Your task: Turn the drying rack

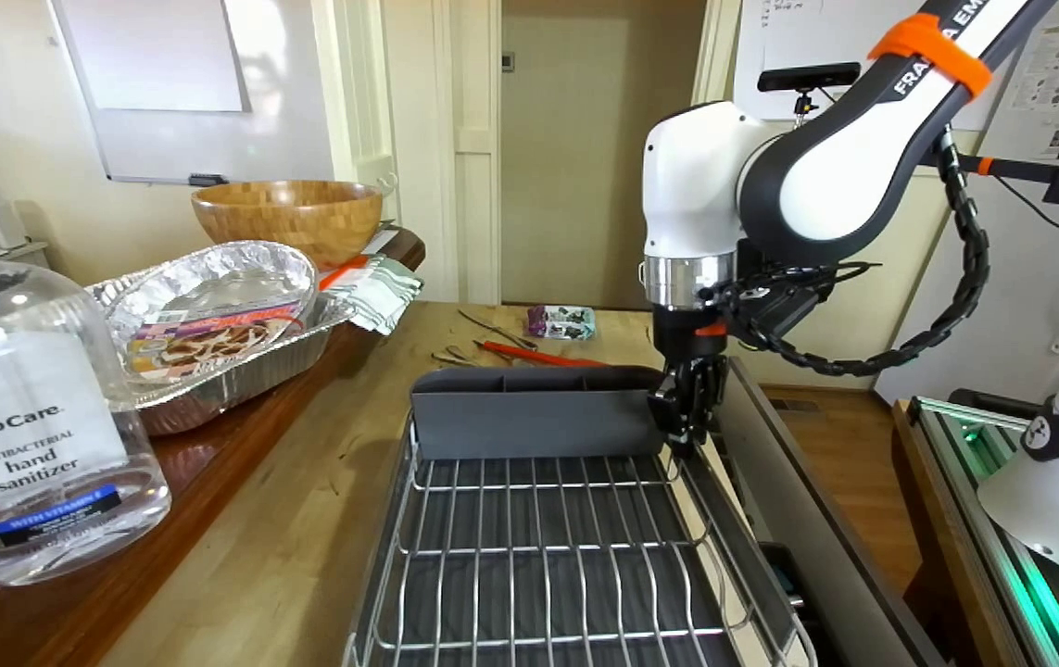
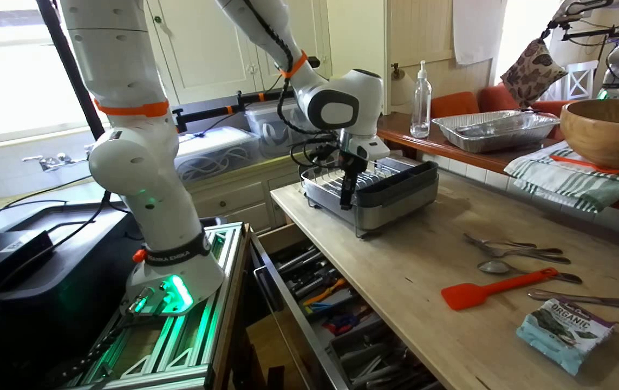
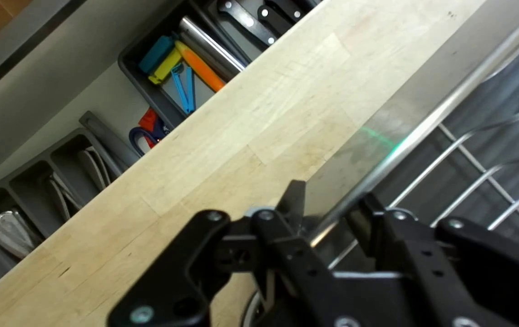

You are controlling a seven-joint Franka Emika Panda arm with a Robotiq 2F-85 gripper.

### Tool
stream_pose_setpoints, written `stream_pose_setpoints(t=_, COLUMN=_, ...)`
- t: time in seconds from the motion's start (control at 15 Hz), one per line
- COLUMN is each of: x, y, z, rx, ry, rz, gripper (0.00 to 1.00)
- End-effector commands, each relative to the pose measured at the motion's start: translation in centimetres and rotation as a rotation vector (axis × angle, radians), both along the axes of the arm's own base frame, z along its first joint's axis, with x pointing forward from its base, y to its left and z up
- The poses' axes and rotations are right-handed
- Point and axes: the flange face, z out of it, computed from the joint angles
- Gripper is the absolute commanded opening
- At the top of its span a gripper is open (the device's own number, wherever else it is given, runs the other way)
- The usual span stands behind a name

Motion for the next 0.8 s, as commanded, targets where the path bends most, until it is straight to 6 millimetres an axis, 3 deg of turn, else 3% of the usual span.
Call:
stream_pose_setpoints(t=0.0, x=0.9, y=-1.6, z=0.7, rx=-0.021, ry=-0.037, rz=0.064, gripper=0.07)
stream_pose_setpoints(t=0.73, x=3.9, y=-6.0, z=1.2, rx=-0.028, ry=-0.109, rz=0.264, gripper=0.07)
